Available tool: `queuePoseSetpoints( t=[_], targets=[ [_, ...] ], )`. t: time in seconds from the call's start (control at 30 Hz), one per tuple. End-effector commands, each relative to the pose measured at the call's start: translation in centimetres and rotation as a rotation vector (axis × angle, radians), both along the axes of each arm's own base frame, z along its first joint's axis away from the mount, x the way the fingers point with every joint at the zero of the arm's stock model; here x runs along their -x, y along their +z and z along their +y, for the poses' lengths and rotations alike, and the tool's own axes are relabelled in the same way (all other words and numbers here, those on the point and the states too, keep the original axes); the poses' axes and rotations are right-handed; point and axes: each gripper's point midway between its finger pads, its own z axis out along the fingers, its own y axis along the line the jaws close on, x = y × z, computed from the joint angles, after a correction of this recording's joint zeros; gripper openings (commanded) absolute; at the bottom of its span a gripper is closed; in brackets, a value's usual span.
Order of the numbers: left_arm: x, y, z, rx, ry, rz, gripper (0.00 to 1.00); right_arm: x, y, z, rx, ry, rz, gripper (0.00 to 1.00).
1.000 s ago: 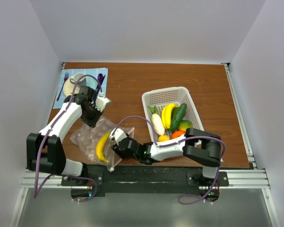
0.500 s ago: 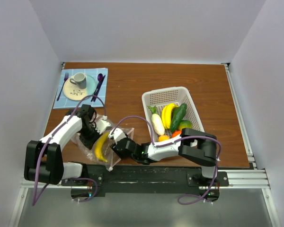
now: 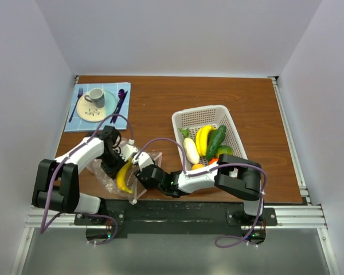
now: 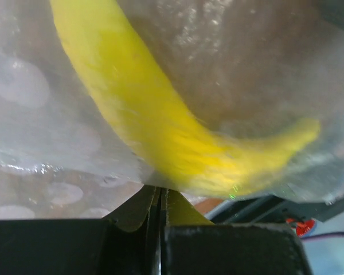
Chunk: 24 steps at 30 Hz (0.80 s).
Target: Open the zip-top bag and remove the fake food
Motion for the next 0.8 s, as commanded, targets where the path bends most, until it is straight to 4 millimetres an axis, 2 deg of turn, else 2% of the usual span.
queuePoseSetpoints(
  t=[0.0,0.1,0.13,0.23,0.3,0.33,0.4,0.7,0.77],
  targets=[
    [-2.4,-0.9,-0.7,0.017,0.022,-0.053,0.03,-1.1,1.7,0.2,-0.078,-0.054,-0.027,0.53],
    [-3.6,-0.7,-1.6,0.049,0.056,-0.043,0.0,-0.6,2.1,0.8,-0.123,-0.004,-0.029,0.69],
    [-4.2,-0.3,-2.0,0.061,0.07,-0.049,0.0,-0.5,2.3,1.1,-0.132,0.01,-0.03,0.78],
    [-4.9,0.1,-2.7,0.084,0.089,-0.042,0.0,0.1,2.8,1.7,-0.163,0.059,-0.023,0.87],
    [-5.1,-0.1,-2.8,0.083,0.095,-0.037,0.0,0.7,2.9,1.7,-0.183,0.094,-0.015,0.89],
    [-5.1,-0.2,-3.0,0.083,0.097,-0.034,0.0,0.8,3.8,2.1,-0.215,0.11,-0.027,0.91],
    [-5.0,-0.6,-3.1,0.078,0.103,-0.023,0.0,1.3,4.3,2.3,-0.234,0.139,-0.02,0.92],
    [-4.6,-1.4,-3.4,0.059,0.11,-0.019,0.0,2.5,6.6,4.1,-0.305,0.218,0.014,0.91],
    [-4.6,-1.3,-3.3,0.051,0.113,-0.023,0.0,3.0,6.5,4.7,-0.317,0.238,0.039,0.91]
  ],
)
